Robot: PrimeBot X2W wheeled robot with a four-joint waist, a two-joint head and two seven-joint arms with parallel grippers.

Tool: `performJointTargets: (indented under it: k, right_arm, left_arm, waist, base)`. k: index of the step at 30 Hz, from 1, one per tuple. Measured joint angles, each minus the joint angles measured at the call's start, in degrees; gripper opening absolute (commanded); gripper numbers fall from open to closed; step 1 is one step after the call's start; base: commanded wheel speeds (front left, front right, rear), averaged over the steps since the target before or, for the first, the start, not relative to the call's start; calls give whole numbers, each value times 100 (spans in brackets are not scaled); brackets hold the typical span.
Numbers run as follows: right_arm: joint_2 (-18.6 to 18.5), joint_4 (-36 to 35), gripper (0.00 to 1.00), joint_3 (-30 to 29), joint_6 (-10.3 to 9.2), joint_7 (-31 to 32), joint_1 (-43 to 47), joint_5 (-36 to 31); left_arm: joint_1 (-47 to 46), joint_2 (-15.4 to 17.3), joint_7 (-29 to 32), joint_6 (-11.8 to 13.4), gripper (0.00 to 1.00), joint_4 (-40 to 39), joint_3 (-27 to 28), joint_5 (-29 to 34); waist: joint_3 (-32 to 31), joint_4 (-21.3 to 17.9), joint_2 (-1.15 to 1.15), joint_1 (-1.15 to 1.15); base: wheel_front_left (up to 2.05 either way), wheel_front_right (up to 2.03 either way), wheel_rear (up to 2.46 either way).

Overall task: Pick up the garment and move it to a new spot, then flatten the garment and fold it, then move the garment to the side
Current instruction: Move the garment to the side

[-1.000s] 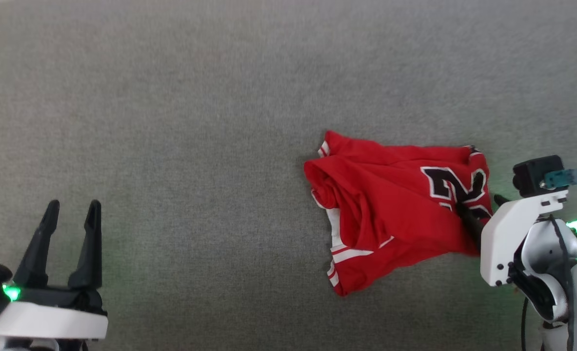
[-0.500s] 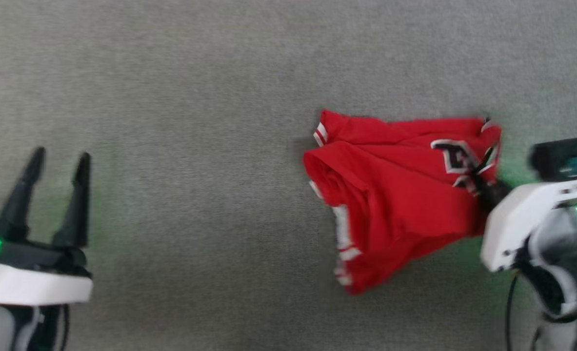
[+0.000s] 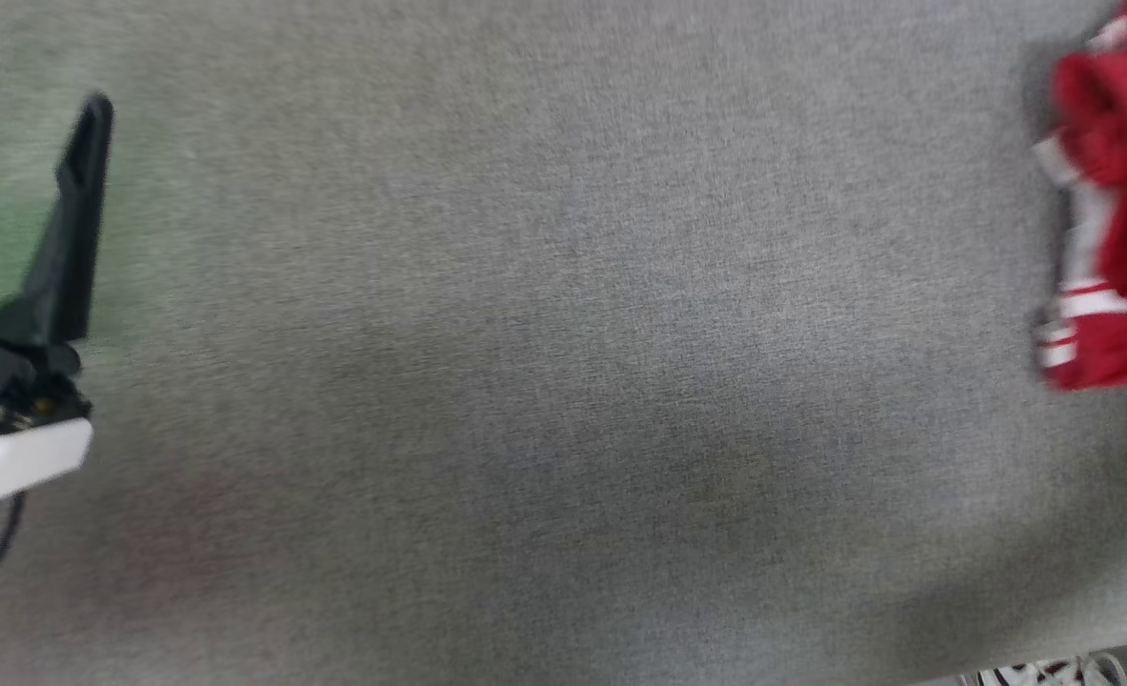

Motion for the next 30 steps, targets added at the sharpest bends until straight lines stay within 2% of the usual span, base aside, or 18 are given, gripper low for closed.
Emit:
performJointTargets:
  k: [7,14,20,21,22,23,24,30]
  right_arm:
    - [-285,561,0,-746,0,-730,-1023,-621]
    - [-516,1196,0,-883,0,-1256,-1750,-1158]
    - [-537,1526,0,-895,0,-1503,-1941,-1563]
    - [-537,1580,2,-839,0,-1536,-1942,-1610]
    - [-537,1580,36,-839,0,-1536,-1942,-1610]
    - [-528,1651,87,-786,0,-1553,-1944,-1637]
    - [-511,1706,100,-737,-1,-1585,-1942,-1693]
    - [-536,1809,100,-244,-1,-1647,-1790,-1823]
  left_arm:
    - [-661,396,-1,0,100,-147,-305,-121]
    - [-960,619,0,-1,100,-198,-430,-157]
    - [-964,600,0,0,100,-125,-354,-160]
    - [-954,581,0,-1,100,-96,-337,-160]
    - [-954,581,0,-1,100,-96,-337,-160]
    - [-932,560,0,-1,100,-73,-324,-160]
    - [-915,541,0,0,100,-44,-309,-160]
    - [-718,334,0,0,100,166,-285,-159]
  waist:
    - [451,-122,0,0]
    - [741,-63,0,0]
    - [774,51,0,0]
    - [761,61,0,0]
    - [761,61,0,0]
    - [744,69,0,0]
    - [720,74,0,0]
    - [432,88,0,0]
  base:
    - [0,0,0]
    - [0,0,0]
    - [0,0,0]
    - [0,0,0]
    - [0,0,0]
    - [0,0,0]
    - [0,0,0]
    - [0,0,0]
